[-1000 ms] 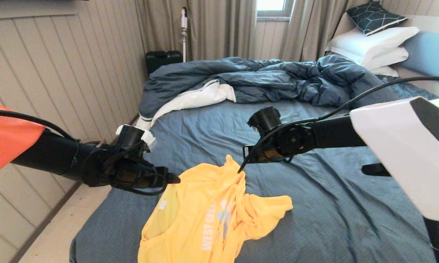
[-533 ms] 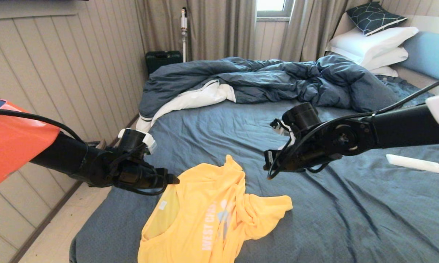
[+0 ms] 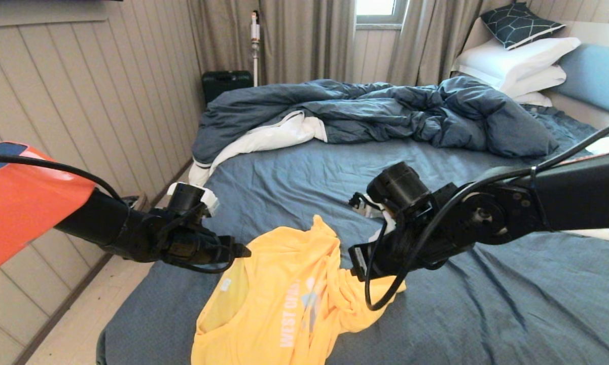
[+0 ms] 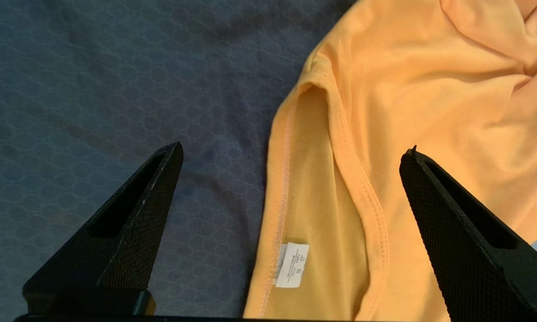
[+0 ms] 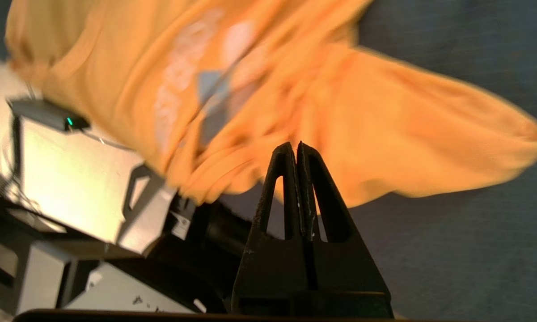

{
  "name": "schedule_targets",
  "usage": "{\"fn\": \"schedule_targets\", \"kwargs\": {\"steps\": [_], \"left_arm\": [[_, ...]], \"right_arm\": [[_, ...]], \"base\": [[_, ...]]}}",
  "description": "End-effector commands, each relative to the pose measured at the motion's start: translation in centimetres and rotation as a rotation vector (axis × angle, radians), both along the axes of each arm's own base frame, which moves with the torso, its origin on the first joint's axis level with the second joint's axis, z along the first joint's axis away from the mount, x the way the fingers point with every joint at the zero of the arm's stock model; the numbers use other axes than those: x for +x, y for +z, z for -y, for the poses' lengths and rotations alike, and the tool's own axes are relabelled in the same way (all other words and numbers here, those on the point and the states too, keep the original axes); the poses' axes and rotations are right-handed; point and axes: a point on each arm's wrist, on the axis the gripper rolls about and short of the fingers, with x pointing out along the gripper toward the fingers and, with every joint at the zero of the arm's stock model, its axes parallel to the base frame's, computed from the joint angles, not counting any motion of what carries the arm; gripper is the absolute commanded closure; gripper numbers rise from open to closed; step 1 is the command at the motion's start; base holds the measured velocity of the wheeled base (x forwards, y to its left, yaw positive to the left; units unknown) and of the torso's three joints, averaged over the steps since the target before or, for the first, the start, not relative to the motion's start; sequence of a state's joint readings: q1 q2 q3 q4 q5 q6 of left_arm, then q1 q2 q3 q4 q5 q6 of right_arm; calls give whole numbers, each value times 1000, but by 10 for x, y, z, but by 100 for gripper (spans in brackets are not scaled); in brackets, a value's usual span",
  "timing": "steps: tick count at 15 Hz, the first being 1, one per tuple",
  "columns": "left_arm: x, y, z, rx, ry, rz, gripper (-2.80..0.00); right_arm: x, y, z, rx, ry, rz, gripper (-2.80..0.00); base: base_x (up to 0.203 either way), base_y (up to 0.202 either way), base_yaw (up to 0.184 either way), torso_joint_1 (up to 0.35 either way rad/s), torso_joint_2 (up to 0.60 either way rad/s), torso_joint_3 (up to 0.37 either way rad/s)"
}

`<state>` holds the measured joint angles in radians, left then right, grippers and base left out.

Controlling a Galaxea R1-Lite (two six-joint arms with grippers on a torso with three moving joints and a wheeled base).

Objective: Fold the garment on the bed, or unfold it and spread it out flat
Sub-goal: Unford the yellow T-shirt

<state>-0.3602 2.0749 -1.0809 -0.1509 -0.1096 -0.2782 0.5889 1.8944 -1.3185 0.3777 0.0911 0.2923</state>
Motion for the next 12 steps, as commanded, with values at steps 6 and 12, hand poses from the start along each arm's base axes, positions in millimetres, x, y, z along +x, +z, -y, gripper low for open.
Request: {"fn": "schedule_targets", "kwargs": {"steps": [6,12], "left_arm": [[0,-13,0,2,3,-6,-280],[1,-12,0,-6,7,15,0]], "right_arm": [[-9,-20,-22,-194,11,55,-280],[-2,-36,-44,-208,42,50,-280]], "base": [[0,0,0,0,0,0],[0,0,0,0,0,0]]}}
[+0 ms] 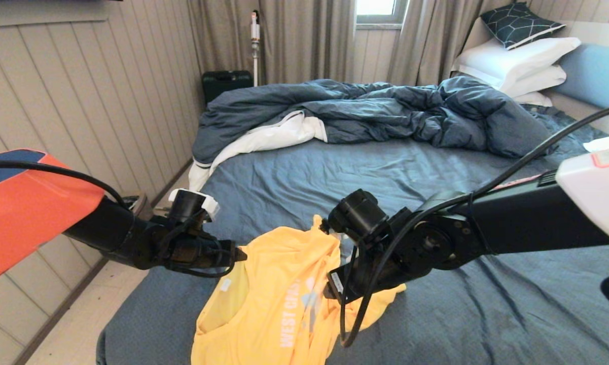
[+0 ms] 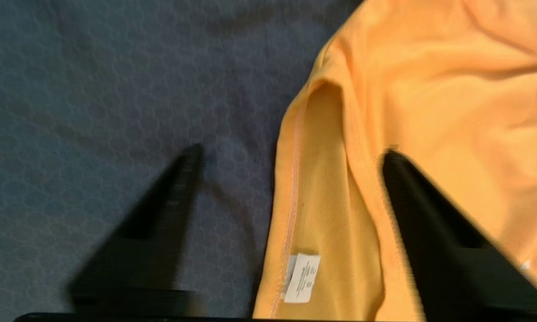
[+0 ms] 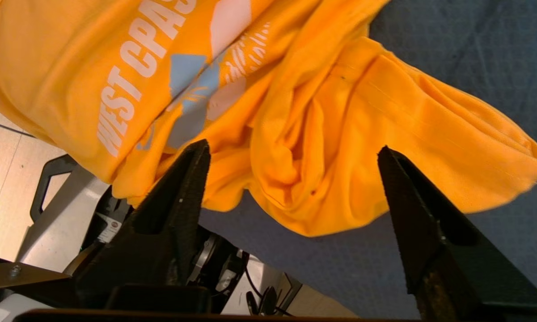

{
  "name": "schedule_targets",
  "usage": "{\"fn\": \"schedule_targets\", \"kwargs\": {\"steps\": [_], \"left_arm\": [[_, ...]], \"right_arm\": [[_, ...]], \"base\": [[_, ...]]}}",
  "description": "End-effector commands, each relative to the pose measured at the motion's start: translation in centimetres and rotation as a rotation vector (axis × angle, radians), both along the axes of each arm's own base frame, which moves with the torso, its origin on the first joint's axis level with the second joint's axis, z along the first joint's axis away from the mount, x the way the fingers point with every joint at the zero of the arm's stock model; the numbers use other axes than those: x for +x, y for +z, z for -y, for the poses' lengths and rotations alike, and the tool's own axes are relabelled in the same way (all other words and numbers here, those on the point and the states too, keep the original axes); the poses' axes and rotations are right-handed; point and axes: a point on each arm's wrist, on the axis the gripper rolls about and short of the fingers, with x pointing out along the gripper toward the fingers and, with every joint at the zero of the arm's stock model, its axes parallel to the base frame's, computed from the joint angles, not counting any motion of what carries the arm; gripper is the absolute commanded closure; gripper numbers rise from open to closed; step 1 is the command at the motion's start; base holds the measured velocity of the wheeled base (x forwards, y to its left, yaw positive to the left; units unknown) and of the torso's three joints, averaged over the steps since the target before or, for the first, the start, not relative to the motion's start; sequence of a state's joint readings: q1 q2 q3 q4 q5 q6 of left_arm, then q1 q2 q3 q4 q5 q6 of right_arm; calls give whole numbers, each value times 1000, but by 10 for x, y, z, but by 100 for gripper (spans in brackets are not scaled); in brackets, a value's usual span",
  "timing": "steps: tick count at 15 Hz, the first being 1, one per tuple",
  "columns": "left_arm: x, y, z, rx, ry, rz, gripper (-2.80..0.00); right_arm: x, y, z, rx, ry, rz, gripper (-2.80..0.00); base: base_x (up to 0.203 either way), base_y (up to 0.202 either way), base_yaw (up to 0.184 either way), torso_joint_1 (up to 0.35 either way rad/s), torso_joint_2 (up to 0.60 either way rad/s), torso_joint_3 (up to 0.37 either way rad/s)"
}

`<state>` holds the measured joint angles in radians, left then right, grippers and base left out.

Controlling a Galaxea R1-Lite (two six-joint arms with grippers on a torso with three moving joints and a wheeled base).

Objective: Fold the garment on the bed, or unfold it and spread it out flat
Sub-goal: Unford the yellow T-shirt

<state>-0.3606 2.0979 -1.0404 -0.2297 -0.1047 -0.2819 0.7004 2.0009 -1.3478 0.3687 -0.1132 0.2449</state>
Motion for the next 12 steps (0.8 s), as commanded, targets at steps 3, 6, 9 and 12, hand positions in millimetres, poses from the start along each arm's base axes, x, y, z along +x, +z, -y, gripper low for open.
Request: {"fn": "schedule_targets", "kwargs": {"steps": [3,6,9,12], "left_arm": [[-1,11,-1,-17,5,48,0],[0,6,0,-13,4,37,0],[1,3,0,-13,4,30,0],[0,2,0,-13,6,25,0]], "right_arm": [[6,-12,-11,-15,9,-17,-280],[7,-21,-17,-28,20,-30,-280],[10,-26,-24,-33,25,-32,-280],[12,-36,-26,-74,10,-30,-280]], "base": [[0,0,0,0,0,0],[0,0,0,0,0,0],[0,0,0,0,0,0],[0,0,0,0,0,0]]}}
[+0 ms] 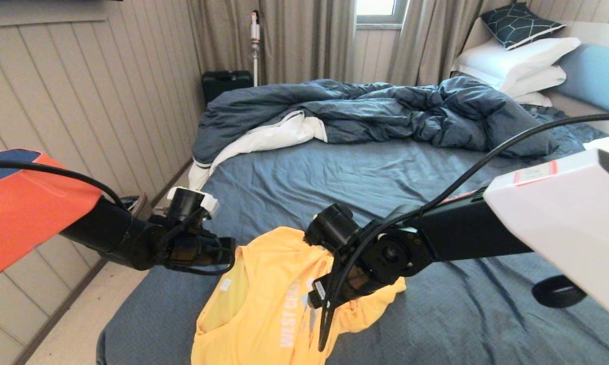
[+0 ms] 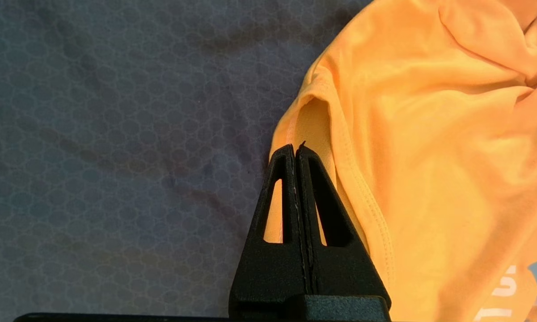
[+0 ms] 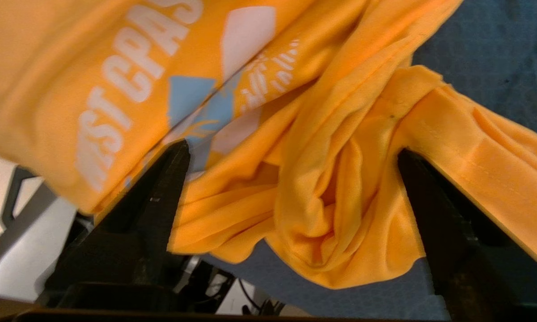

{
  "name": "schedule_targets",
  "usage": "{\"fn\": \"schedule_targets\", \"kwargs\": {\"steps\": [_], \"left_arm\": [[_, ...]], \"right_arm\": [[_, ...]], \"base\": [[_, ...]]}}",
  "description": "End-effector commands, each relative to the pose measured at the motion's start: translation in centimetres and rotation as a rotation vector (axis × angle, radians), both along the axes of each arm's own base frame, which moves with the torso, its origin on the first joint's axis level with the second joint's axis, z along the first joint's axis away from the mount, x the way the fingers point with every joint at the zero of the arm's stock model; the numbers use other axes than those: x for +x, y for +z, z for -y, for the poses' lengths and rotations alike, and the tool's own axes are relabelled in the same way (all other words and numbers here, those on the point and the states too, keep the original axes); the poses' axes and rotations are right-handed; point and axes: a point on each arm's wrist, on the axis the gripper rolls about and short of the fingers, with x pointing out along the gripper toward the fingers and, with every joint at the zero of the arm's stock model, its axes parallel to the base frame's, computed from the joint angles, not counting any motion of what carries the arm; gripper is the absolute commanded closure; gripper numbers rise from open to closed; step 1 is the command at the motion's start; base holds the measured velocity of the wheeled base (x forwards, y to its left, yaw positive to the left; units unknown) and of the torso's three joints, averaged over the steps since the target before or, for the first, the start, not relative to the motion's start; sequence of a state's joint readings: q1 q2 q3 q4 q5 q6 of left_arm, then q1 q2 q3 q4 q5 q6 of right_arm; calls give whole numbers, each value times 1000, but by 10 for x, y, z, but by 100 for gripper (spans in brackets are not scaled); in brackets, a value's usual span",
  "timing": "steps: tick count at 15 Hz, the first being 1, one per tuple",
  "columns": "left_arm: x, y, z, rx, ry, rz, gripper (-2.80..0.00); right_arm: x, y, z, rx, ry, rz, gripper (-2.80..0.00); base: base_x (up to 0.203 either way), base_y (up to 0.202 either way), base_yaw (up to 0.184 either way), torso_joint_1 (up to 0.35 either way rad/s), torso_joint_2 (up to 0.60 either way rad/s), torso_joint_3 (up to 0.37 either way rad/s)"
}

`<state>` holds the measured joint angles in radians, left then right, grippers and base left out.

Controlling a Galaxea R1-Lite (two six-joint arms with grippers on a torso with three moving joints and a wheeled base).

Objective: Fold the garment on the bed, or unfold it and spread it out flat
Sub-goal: Unford the yellow T-shirt

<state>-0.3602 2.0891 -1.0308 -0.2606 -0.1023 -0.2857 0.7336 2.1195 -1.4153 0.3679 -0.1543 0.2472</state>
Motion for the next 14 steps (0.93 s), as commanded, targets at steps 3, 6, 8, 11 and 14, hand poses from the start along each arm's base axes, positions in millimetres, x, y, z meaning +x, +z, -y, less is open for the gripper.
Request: {"fn": "schedule_targets", "kwargs": {"steps": [3,6,8,11,14], "left_arm": [[-2,-2,-1,0,1,-7,0],[-3,-2,-1,0,1,-9,0],[-5,-3,-2,1,0,-13,0],[-6,-2,-2,0,-1,-13,0],[-8,-3,-3,2,-2,-21,0]], "right_arm": [[0,-7,1,-33,-14,-3,0],[-1,-2,1,-24,-19,6,0],[-3,3,4,-26,-27,23,0],[-8,0,9,-47,-33,10,0],[-27,14,25,-38,-45,13,0]], "base": [[0,0,0,0,0,0],[0,0,0,0,0,0],[0,0,0,0,0,0],[0,0,0,0,0,0],[0,0,0,0,0,0]]}}
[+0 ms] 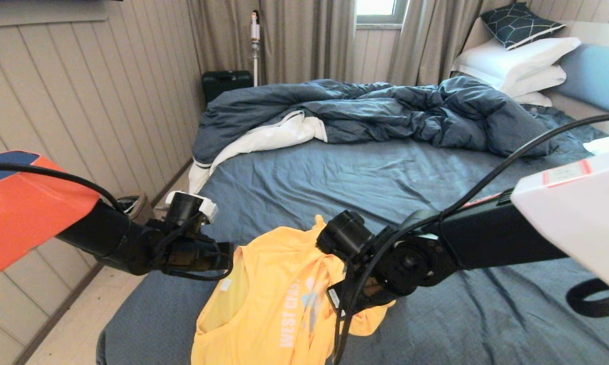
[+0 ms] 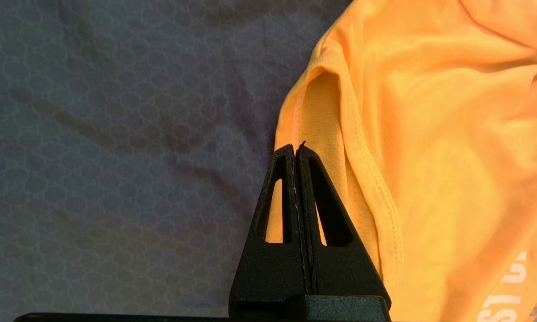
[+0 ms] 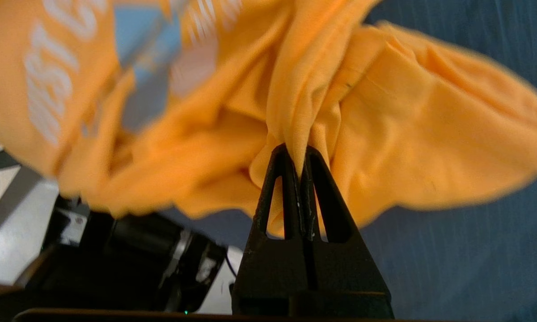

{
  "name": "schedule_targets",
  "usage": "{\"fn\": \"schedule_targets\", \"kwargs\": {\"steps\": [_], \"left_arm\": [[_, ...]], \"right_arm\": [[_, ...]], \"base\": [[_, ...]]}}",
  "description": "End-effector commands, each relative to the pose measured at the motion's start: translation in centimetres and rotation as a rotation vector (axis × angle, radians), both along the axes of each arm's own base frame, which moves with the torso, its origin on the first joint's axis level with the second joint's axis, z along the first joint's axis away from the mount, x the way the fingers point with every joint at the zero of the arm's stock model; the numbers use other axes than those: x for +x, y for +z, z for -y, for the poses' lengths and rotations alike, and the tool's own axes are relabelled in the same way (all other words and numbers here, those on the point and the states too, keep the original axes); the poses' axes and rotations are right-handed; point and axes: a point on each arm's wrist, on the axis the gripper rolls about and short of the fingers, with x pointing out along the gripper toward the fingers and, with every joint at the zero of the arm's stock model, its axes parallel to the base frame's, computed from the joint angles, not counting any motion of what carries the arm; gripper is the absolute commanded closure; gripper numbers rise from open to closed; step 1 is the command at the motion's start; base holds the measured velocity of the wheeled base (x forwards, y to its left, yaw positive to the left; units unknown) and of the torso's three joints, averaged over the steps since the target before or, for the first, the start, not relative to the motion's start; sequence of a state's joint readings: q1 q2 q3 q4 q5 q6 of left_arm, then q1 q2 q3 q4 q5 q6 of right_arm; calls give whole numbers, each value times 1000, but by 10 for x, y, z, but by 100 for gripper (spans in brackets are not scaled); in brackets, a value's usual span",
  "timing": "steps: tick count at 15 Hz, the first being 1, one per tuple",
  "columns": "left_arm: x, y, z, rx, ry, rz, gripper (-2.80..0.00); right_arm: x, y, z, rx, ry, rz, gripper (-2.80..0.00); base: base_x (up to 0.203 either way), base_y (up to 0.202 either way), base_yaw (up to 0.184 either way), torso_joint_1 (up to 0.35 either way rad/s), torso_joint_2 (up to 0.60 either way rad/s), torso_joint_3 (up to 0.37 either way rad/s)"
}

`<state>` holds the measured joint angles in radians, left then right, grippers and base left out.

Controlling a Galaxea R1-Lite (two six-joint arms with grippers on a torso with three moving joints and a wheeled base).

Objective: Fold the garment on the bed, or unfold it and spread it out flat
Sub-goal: Unford the yellow T-shirt

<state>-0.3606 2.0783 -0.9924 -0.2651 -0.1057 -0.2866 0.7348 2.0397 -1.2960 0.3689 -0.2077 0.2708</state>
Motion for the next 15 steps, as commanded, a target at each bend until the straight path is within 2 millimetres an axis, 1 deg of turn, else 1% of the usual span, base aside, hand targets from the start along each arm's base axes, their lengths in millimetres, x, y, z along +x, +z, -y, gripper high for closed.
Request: {"fn": "schedule_targets", "kwargs": {"steps": [1,3,4,6,8,10,13,15], "left_arm": [[-2,2,-1,-4,0,3,0],[-3,2,-1,-5,2,13,0],[-4,4,-2,-8,2,20,0],[-6,4,-2,-9,0,21,0],[-6,5,-2,-9,0,21,0],[-6,4,-2,-9,0,20,0],[-6,4,-1,-9,-3,18,0],[-6,4,-1,-9,-3,18,0]], "right_arm": [[-17,16,15,14,-5,12,0],[-42,20,37,0,-9,-8,0],[-55,19,49,-12,-11,-24,0],[-78,12,71,-41,-14,-60,0],[-93,0,87,-63,-25,-86,0],[-101,-9,97,-66,-36,-90,0],[-98,-16,95,-57,-37,-81,0],[-96,-16,94,-53,-38,-72,0]], "base": [[0,0,0,0,0,0],[0,0,0,0,0,0],[0,0,0,0,0,0],[0,0,0,0,0,0],[0,0,0,0,0,0],[0,0,0,0,0,0],[0,0,0,0,0,0],[0,0,0,0,0,0]]}}
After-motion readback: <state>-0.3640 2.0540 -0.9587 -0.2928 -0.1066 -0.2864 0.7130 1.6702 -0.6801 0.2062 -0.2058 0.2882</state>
